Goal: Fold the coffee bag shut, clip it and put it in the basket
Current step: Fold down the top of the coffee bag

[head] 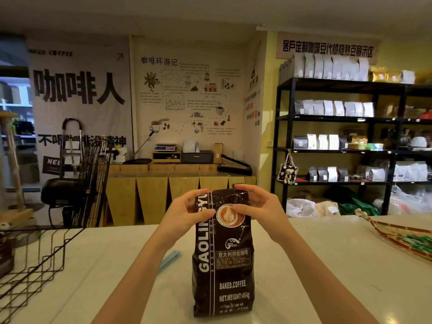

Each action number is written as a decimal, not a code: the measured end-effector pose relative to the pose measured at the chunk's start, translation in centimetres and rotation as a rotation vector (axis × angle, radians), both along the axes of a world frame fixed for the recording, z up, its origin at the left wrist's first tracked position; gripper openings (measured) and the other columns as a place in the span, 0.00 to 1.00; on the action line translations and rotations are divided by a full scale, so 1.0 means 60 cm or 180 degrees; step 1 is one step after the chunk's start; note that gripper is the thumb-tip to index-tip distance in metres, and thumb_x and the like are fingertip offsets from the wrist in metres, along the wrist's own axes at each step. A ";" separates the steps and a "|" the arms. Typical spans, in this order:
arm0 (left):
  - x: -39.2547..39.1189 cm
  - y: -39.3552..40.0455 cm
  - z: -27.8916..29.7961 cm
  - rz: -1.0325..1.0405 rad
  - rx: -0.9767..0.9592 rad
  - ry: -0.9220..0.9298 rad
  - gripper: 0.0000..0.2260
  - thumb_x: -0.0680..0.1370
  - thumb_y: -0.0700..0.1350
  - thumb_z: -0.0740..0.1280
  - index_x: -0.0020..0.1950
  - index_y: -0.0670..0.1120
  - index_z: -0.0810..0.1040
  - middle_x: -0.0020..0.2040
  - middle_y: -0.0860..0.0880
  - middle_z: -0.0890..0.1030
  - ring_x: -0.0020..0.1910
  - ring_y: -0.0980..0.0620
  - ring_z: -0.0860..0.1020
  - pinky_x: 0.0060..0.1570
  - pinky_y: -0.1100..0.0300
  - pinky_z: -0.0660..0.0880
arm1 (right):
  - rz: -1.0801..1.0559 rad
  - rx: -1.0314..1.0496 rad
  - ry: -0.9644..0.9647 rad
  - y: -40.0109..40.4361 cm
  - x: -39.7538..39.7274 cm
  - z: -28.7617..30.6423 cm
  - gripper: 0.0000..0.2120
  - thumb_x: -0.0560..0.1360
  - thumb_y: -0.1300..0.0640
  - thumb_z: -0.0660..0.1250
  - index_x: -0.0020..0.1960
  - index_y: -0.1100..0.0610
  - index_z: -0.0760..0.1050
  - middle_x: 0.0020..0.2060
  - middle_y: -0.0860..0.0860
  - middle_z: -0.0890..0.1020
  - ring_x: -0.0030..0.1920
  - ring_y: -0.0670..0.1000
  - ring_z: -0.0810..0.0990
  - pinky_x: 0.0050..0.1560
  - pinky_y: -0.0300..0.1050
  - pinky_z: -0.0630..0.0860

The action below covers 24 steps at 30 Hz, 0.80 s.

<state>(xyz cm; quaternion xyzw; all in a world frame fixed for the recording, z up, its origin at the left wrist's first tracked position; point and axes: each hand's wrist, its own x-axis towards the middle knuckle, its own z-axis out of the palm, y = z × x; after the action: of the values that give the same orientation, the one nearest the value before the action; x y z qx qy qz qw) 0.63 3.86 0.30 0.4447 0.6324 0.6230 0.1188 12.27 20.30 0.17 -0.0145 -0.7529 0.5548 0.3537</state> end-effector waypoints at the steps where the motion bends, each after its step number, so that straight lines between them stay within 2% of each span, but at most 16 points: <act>1: 0.001 -0.002 0.003 0.0051 -0.0025 0.0049 0.19 0.70 0.38 0.70 0.58 0.52 0.73 0.47 0.49 0.83 0.40 0.58 0.83 0.34 0.66 0.78 | 0.0031 0.0013 -0.0047 0.000 0.001 0.003 0.19 0.67 0.64 0.73 0.56 0.53 0.77 0.45 0.50 0.85 0.45 0.49 0.85 0.40 0.41 0.81; 5: -0.001 -0.007 0.006 0.0204 -0.0035 0.0159 0.14 0.69 0.38 0.71 0.53 0.47 0.77 0.42 0.49 0.84 0.37 0.57 0.83 0.32 0.67 0.78 | 0.0135 0.0139 -0.0258 -0.001 0.007 0.013 0.15 0.67 0.63 0.72 0.51 0.51 0.78 0.37 0.46 0.87 0.42 0.49 0.86 0.37 0.39 0.80; 9: -0.005 -0.009 0.005 0.0199 0.0030 0.0171 0.08 0.69 0.39 0.71 0.46 0.45 0.79 0.35 0.51 0.85 0.36 0.55 0.84 0.32 0.69 0.76 | 0.0215 0.0107 -0.0215 0.001 0.013 0.017 0.11 0.68 0.65 0.71 0.48 0.55 0.79 0.35 0.49 0.87 0.40 0.50 0.86 0.37 0.38 0.81; 13: -0.009 -0.006 0.010 0.0180 0.0095 0.0161 0.06 0.68 0.39 0.72 0.44 0.41 0.80 0.34 0.49 0.85 0.35 0.52 0.83 0.33 0.67 0.77 | 0.0136 0.0027 -0.0108 0.004 0.011 0.013 0.07 0.68 0.65 0.71 0.46 0.58 0.80 0.32 0.50 0.86 0.37 0.49 0.85 0.36 0.37 0.80; 16: -0.012 -0.004 0.013 0.0181 0.0035 0.0146 0.05 0.68 0.39 0.72 0.42 0.39 0.81 0.32 0.49 0.84 0.33 0.55 0.82 0.33 0.67 0.77 | 0.0021 0.0046 -0.0046 0.003 0.005 0.007 0.06 0.68 0.64 0.71 0.44 0.57 0.81 0.31 0.48 0.86 0.37 0.48 0.85 0.37 0.37 0.80; 18: -0.014 -0.004 0.013 0.0173 -0.0045 0.0147 0.05 0.69 0.41 0.72 0.41 0.41 0.81 0.32 0.50 0.84 0.34 0.56 0.82 0.35 0.67 0.76 | -0.0131 0.0153 0.0003 0.003 0.003 0.003 0.06 0.68 0.62 0.72 0.43 0.55 0.82 0.35 0.49 0.86 0.40 0.50 0.85 0.41 0.42 0.81; 20: -0.019 -0.003 0.011 0.0249 -0.0143 0.0295 0.04 0.69 0.45 0.71 0.41 0.46 0.82 0.36 0.51 0.83 0.39 0.54 0.82 0.41 0.62 0.76 | -0.0337 0.0332 -0.0030 0.009 0.000 0.001 0.06 0.67 0.58 0.73 0.42 0.50 0.82 0.42 0.50 0.82 0.47 0.52 0.82 0.47 0.47 0.80; 22: -0.025 0.000 0.008 0.0499 -0.0241 0.0488 0.04 0.69 0.48 0.71 0.41 0.50 0.82 0.44 0.50 0.78 0.46 0.52 0.78 0.47 0.58 0.74 | -0.0492 0.0473 -0.0129 0.013 -0.001 0.002 0.06 0.66 0.56 0.74 0.41 0.48 0.81 0.47 0.47 0.76 0.52 0.48 0.76 0.51 0.46 0.76; 24: -0.022 0.000 0.008 0.0493 -0.0148 0.0296 0.04 0.69 0.47 0.70 0.42 0.49 0.82 0.48 0.49 0.76 0.48 0.51 0.76 0.46 0.60 0.73 | -0.0267 0.0308 -0.0150 0.010 -0.003 0.003 0.04 0.67 0.58 0.72 0.41 0.52 0.81 0.53 0.45 0.77 0.55 0.45 0.76 0.52 0.43 0.76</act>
<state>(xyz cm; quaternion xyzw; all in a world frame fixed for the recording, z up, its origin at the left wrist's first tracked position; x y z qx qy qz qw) -0.71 3.89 0.76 0.4201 0.6840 0.5942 0.0511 12.11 20.91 0.35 -0.0420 -0.7857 0.5020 0.3591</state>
